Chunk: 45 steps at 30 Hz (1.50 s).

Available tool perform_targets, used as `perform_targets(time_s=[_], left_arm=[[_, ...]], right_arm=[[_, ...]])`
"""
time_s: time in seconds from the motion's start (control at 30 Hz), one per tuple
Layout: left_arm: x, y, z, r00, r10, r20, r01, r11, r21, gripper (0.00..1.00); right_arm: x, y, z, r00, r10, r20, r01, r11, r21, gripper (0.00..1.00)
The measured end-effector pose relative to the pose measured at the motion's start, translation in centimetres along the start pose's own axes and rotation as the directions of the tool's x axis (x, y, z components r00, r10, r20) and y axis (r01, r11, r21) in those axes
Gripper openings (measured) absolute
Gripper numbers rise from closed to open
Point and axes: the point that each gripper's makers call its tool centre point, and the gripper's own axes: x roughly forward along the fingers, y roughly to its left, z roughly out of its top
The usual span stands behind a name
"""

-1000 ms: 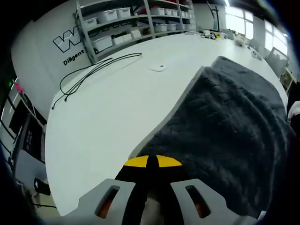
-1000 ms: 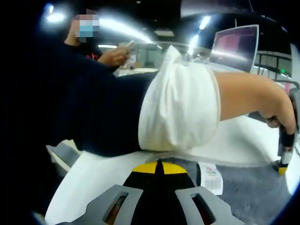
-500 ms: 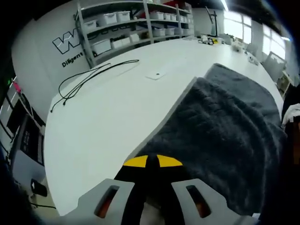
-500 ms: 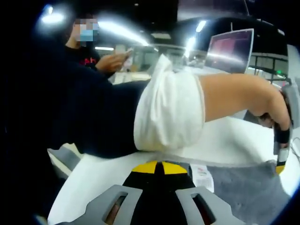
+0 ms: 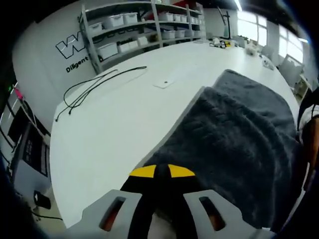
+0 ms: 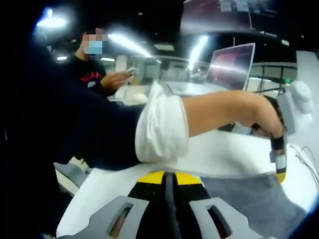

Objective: Open the folded towel by lifting each exposed corner and separating the folded layers until the towel lies flat within the target outline without major curled edges

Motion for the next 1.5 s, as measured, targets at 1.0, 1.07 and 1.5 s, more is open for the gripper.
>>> perform_targets(time_s=[1.0,1.07,1.5], left_arm=[[-6.3,0.2,-0.2,0.975,0.132,0.179,-0.106,0.984,-0.143,0.23],[-6.7,-0.1,0.1,0.968,0.137,0.211,-0.109,0.984,-0.139,0.23],[-7.0,-0.6,-1.4,0.952,0.177,0.249,-0.147,0.980,-0.132,0.26]], right_arm=[[-11.5,-7.1,-1.7,0.978,-0.193,0.075,0.194,0.981,-0.002,0.20],[-12.4,-7.3,-2.1,0.977,-0.197,0.077,0.197,0.980,0.008,0.21],[-18.7,-10.2,-6.7,0.965,-0.255,0.061,0.246,0.961,0.126,0.30]])
